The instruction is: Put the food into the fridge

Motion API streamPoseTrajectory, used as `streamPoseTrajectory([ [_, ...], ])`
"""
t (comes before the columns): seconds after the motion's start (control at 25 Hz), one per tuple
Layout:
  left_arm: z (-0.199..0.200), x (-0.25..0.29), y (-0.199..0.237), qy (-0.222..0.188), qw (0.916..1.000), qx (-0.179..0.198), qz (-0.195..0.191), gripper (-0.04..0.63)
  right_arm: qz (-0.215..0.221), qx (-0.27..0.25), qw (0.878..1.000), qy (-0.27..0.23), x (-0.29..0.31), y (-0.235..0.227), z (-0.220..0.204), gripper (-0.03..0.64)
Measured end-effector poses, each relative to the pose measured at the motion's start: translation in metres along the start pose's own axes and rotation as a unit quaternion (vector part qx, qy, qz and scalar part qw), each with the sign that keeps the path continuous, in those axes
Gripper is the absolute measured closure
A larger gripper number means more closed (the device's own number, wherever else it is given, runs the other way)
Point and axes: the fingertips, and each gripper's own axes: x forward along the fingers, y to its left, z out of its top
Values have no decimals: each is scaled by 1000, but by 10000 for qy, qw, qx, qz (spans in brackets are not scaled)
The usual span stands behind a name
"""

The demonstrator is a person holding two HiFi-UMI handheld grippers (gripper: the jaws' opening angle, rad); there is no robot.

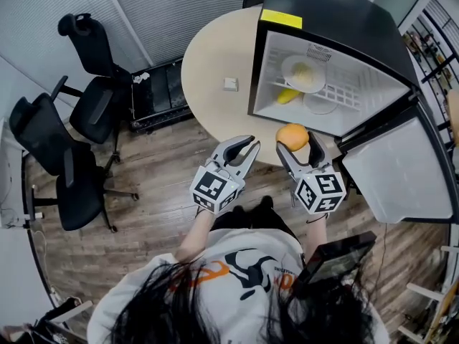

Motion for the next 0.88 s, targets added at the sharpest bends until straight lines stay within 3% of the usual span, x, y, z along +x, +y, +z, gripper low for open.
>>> streamPoseTrajectory([
  [0.36, 12, 36, 8, -40, 9999, 81, 81, 546, -196, 46, 9997, -156, 8, -55, 25, 224],
  [0.88, 18, 91, 19, 17, 9995, 84, 305, 546, 281, -448, 9982, -266, 77, -101, 78, 224],
])
